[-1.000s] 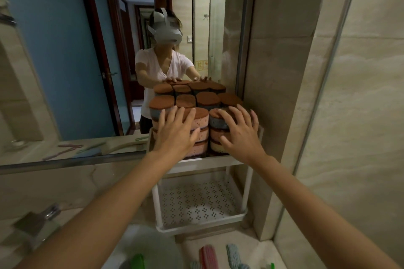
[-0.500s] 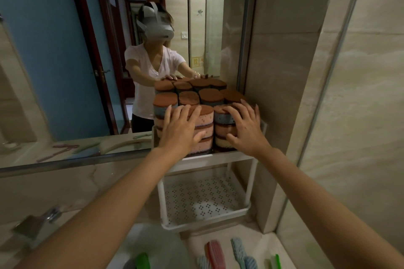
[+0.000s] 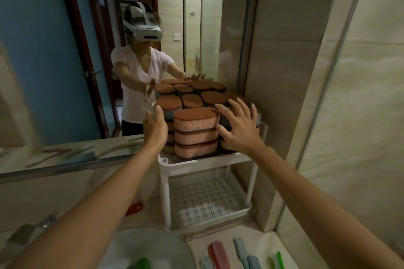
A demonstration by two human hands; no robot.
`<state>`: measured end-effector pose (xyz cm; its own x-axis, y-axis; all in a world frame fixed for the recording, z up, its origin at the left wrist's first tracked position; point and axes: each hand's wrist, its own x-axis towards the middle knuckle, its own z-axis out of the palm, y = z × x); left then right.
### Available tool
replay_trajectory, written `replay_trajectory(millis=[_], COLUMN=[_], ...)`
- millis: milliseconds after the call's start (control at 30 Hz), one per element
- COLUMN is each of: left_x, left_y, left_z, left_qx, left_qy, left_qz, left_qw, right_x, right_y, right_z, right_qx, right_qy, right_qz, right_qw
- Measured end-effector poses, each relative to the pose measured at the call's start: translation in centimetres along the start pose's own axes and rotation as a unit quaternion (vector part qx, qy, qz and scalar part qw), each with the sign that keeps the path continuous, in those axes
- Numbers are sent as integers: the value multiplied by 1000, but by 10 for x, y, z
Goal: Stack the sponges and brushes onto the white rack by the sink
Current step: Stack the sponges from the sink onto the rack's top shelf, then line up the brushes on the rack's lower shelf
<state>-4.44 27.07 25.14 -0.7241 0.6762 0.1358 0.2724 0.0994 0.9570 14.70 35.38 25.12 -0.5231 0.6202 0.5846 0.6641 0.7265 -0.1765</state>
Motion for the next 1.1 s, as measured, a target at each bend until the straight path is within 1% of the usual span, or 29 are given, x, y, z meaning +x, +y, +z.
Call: replay_trajectory(millis=[100,200,400,533,633,800,867,933,1000,1033,1100], left_x=[6,3,-1,-2,-6,-27,-39,-56,-77,-89,-114], left_y=[1,4,5,4,6,12,11,1,-17,-30,-63], left_z=[4,8,12,12,8,-15,-31,-50,-71,-81,-99], left_qx=[-16,-14,-6,-9,-7,-7,11,28,33,35,39], left_qy=[-63,-92,-84,-77,-53,16,44,69,89,98,113], left_qz=[-24,-12,2,-8,-2,33,42,45,37,29,-7], left_qw=[998,996,996,997,999,999,998,996,995,994,993], right_x=[4,6,4,4,2,-11,-25,-46,-76,-92,-128], right_y=[-3,0,-1,-2,-5,-40,-66,-97,-128,-142,-168], right_z=[7,9,8,5,3,-2,2,13,27,36,59], right_qx=[-22,-21,-35,-34,-23,58,110,186,260,287,330], right_qy=[-29,-18,-20,-22,-5,116,167,198,199,184,122], right_qz=[-7,-7,-15,-21,-30,-72,-99,-112,-106,-98,-71], right_qw=[999,1000,999,999,999,989,975,956,939,935,933])
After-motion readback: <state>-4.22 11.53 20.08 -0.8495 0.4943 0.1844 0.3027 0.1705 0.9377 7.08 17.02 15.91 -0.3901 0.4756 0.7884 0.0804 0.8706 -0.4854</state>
